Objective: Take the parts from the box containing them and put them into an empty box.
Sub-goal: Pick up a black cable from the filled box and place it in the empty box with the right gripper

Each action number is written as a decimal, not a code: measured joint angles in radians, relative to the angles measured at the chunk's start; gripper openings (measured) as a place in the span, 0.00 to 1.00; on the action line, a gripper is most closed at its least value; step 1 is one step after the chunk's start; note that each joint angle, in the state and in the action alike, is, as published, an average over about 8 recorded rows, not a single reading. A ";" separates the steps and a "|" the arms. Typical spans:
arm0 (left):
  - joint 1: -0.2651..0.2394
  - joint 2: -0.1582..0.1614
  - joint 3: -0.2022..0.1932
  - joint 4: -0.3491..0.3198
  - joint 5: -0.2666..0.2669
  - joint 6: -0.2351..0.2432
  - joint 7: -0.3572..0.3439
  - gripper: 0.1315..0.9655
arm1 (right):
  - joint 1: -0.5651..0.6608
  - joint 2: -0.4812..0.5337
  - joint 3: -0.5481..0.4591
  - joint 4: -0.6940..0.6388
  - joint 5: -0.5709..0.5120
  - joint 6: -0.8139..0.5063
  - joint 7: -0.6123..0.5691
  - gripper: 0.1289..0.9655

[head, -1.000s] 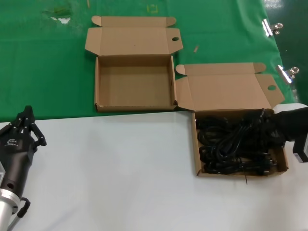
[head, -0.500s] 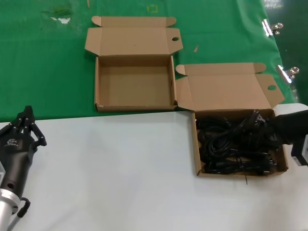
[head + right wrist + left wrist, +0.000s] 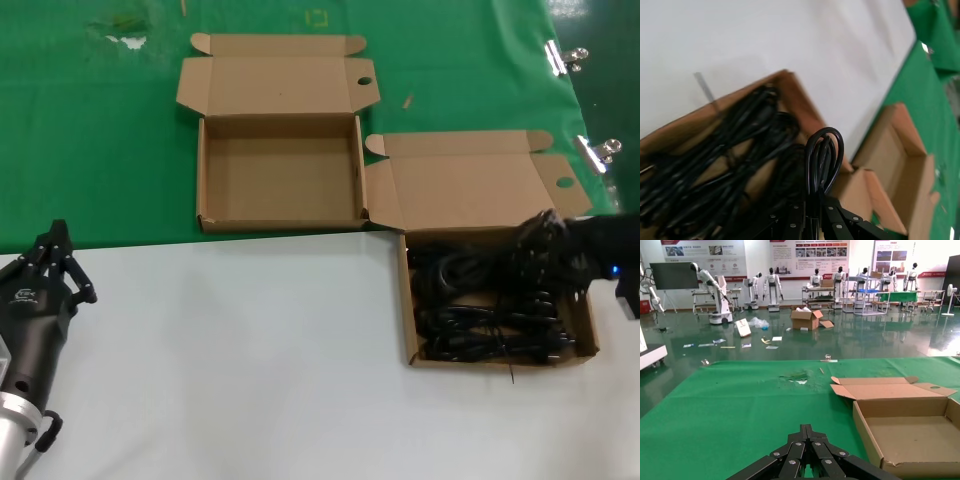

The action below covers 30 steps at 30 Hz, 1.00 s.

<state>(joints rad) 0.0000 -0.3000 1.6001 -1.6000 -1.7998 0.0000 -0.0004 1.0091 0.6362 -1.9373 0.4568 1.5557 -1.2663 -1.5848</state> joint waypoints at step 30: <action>0.000 0.000 0.000 0.000 0.000 0.000 0.000 0.01 | -0.056 -0.018 -0.072 0.514 -0.066 0.170 0.903 0.05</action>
<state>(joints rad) 0.0000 -0.3000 1.6001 -1.6000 -1.7996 0.0000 -0.0004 0.9534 0.6185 -2.0088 0.9708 1.4899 -1.0958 -0.6821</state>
